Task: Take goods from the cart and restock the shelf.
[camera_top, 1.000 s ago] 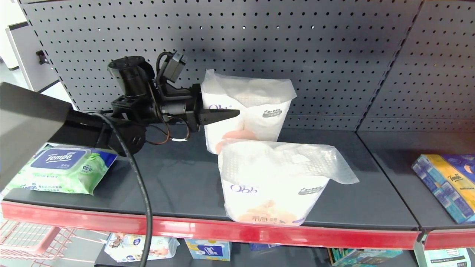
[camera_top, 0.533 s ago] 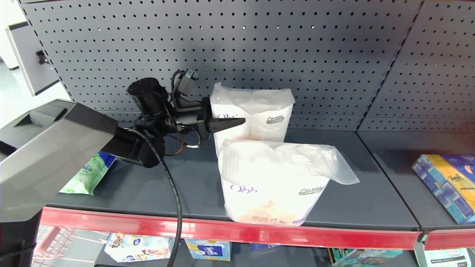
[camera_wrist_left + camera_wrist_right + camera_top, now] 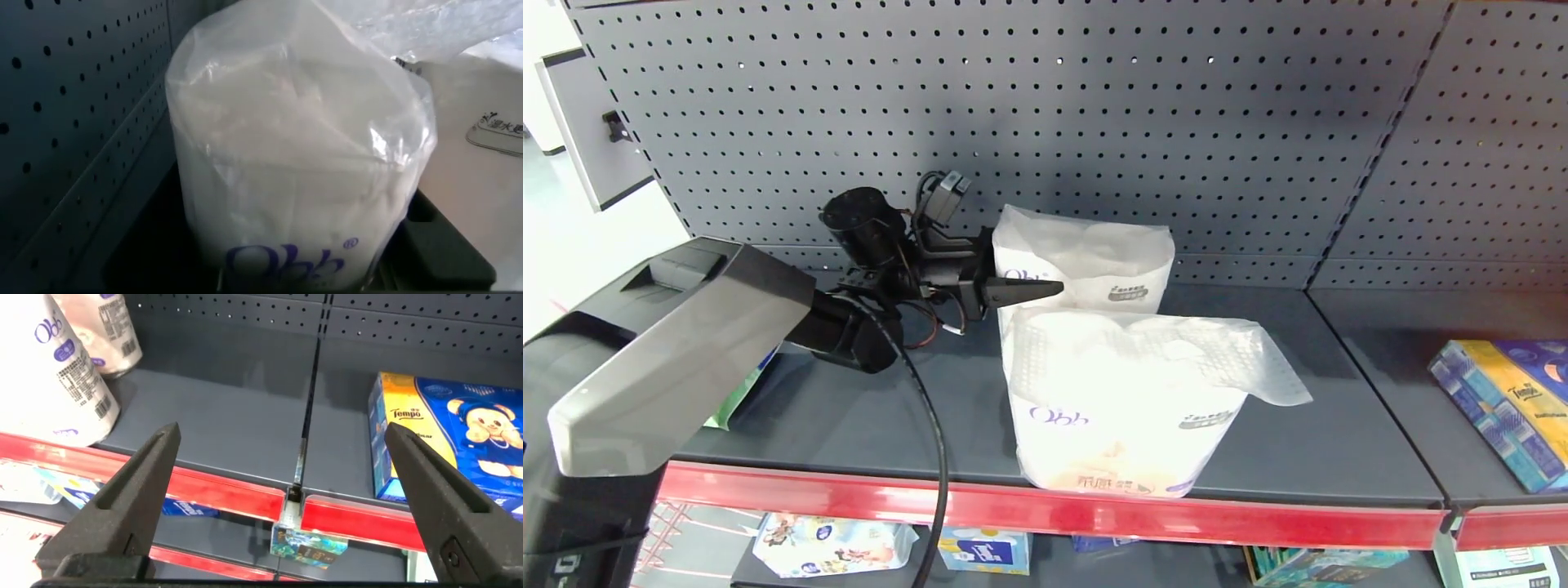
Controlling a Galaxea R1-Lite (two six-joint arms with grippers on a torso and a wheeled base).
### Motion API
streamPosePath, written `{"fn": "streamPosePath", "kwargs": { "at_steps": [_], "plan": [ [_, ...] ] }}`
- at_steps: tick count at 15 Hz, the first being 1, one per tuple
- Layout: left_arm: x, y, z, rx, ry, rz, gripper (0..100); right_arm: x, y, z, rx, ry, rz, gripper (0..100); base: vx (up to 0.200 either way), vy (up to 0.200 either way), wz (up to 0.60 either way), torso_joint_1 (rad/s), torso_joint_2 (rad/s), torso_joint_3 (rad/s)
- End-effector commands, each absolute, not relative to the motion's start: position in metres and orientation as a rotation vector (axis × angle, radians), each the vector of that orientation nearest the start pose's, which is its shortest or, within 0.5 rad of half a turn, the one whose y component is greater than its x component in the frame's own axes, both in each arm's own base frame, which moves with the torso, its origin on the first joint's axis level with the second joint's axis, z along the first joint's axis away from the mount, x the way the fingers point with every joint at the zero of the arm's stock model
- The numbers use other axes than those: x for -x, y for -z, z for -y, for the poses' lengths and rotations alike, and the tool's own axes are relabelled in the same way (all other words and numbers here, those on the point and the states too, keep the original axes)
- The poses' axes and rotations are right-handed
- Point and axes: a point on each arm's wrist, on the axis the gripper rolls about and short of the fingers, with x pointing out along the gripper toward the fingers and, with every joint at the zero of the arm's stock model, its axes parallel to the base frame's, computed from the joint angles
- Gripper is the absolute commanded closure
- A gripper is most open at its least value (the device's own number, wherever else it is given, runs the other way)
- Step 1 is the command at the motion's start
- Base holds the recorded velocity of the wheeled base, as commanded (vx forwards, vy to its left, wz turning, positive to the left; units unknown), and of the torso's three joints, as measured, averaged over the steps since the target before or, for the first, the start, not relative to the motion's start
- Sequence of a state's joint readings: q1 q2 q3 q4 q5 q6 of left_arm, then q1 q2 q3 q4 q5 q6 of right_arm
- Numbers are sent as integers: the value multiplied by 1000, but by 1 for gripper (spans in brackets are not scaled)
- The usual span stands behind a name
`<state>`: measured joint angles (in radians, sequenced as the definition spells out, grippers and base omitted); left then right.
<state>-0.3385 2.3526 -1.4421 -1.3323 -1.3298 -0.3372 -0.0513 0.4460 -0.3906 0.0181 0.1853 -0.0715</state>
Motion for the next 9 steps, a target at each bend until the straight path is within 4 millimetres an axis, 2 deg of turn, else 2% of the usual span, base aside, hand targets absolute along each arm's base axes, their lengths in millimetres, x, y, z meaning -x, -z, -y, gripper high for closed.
{"fn": "streamPosePath", "kwargs": {
  "at_steps": [1, 9],
  "plan": [
    [-428, -154, 177, 24, 1685, 147, 100, -11, -188, -4, 63, -136, -70, 0, 0, 0, 0, 0, 0, 0],
    [-425, -158, 192, 33, 1704, 154, 100, -10, -189, -4, 65, -136, -67, 0, 0, 0, 0, 0, 0, 0]
  ]
}}
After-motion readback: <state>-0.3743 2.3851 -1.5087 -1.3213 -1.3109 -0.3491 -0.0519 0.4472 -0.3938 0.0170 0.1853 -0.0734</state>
